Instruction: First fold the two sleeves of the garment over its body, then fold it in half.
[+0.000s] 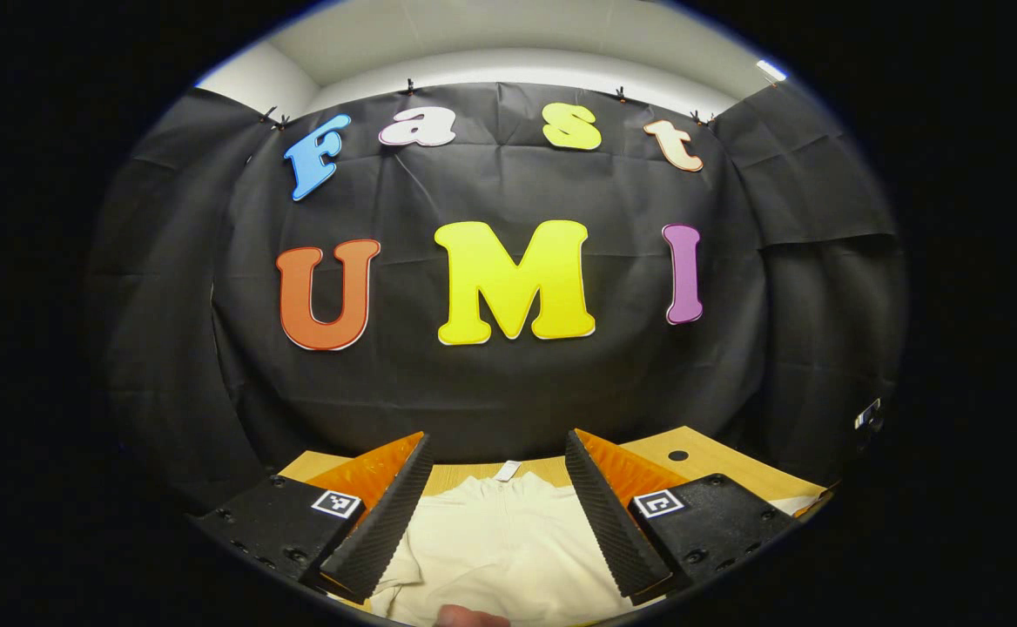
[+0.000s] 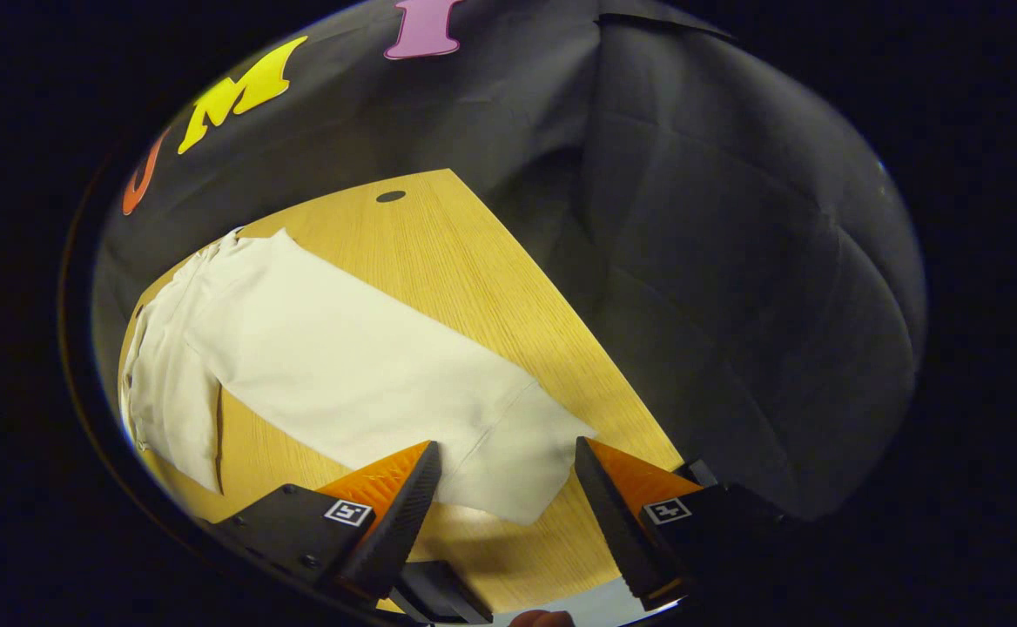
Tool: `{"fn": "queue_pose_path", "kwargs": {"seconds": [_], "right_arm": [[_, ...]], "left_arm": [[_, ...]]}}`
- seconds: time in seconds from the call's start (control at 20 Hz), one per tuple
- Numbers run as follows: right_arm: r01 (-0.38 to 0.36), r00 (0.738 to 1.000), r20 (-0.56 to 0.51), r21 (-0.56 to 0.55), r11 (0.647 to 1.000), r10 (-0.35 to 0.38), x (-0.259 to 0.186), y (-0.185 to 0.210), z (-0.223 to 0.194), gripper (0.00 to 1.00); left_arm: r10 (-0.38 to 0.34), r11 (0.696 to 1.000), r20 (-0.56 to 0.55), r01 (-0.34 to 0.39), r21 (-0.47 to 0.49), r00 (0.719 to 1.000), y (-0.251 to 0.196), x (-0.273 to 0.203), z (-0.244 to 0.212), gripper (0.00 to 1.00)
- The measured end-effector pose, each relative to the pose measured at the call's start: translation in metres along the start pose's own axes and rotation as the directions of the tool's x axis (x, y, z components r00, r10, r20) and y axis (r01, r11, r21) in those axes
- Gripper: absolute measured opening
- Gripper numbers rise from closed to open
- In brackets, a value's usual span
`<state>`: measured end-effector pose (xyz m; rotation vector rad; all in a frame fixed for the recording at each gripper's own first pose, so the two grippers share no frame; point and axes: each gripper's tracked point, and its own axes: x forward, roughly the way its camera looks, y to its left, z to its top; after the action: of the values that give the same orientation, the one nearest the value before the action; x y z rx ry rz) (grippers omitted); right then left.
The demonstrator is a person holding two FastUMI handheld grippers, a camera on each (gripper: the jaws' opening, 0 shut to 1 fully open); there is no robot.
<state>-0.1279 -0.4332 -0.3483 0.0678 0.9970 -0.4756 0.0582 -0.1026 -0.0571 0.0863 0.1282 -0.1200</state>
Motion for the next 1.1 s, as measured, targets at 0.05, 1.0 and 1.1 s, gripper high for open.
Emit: {"fn": "queue_pose_path", "kwargs": {"seconds": [0.05,1.0,1.1], "right_arm": [[-0.006,1.0,-0.013,0.004,1.0,0.006,0.002,0.0,-0.004,0.96],[-0.061,0.997,-0.034,0.112,0.992,0.065,-0.011,0.009,0.015,0.07],[-0.076,0.997,0.012,0.133,0.988,0.075,-0.027,0.015,0.033,0.07]], "left_arm": [[0.001,1.0,-0.004,-0.001,0.0,1.0,-0.001,-0.001,-0.001,0.98],[0.024,1.0,-0.028,-0.023,0.019,0.999,0.021,-0.027,-0.008,0.98],[0.033,0.999,-0.026,-0.033,0.019,0.999,0.028,-0.03,-0.011,0.98]]}}
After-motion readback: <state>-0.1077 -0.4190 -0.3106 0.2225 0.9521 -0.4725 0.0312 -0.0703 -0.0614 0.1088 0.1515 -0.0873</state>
